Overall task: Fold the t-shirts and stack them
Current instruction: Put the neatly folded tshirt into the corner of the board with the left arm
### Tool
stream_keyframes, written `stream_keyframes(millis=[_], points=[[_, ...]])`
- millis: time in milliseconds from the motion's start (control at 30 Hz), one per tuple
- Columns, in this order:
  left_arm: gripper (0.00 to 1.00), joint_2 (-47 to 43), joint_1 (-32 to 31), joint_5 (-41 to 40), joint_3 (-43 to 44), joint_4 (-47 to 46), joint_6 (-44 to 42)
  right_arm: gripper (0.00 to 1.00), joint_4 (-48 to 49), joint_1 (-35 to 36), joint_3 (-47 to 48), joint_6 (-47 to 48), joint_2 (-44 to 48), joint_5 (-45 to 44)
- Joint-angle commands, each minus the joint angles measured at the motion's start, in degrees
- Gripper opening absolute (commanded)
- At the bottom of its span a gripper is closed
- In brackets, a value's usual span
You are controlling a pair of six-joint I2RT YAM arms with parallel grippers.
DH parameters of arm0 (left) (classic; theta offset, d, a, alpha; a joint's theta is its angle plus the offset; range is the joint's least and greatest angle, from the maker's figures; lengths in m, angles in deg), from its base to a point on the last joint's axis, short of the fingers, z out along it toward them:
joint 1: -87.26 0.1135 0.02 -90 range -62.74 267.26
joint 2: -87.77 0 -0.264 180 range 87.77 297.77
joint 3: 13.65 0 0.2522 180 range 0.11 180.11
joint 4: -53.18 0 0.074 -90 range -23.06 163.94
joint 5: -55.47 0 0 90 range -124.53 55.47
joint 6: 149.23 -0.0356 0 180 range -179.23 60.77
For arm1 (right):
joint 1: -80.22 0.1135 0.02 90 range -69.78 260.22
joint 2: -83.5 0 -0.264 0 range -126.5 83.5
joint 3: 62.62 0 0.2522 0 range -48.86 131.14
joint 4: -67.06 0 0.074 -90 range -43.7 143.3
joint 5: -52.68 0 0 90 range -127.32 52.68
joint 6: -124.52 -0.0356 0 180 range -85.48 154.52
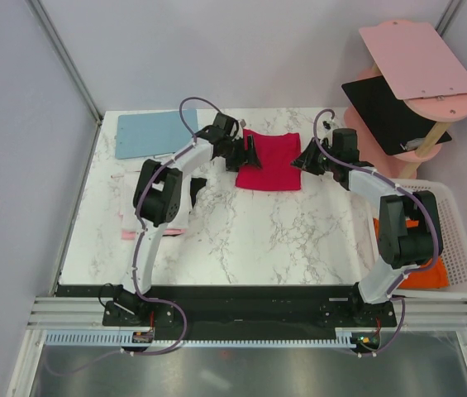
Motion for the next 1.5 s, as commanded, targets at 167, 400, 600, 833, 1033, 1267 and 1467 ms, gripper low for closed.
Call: stream_keyframes(millis=[167, 400, 600, 833, 1033, 1267, 1467], points=[[0.02, 2.6, -3.0, -5.0, 1.2, 6.1, -0.5, 0.26, 1.2, -0.8, -0.8, 0.4, 3.0, 1.4], [0.02, -6.3, -2.3, -5.3, 0.3, 9.2, -2.3, 0.52, 1.2, -1.1, -2.1, 0.6, 5.5, 2.1], [0.02, -12.4, -0.6, -6.8, 4.4, 15.8, -4.3, 0.89, 1.2, -1.4, -3.8, 1.3, 8.6, 0.8], [0.02, -19.6, 3.1, -7.9, 9.2, 25.6, -7.5, 0.95, 1.2, -1.6, -4.3, 1.0, 8.0, 1.3], [0.02, -26.2, 6.8, -7.1, 10.1, 30.6, -9.5, 0.97, 2.8, -1.6, -5.8, 0.0, 7.1, 2.1], [0.02, -29.8, 13.9, -5.3, 13.0, 38.4, -13.6, 0.98, 3.8, -1.6, -7.5, -0.2, 6.7, 2.8], [0.02, -35.4, 21.1, 0.1, 5.3, 39.6, -17.2, 0.98, 3.8, -1.7, -7.8, 0.0, 6.3, 3.1]])
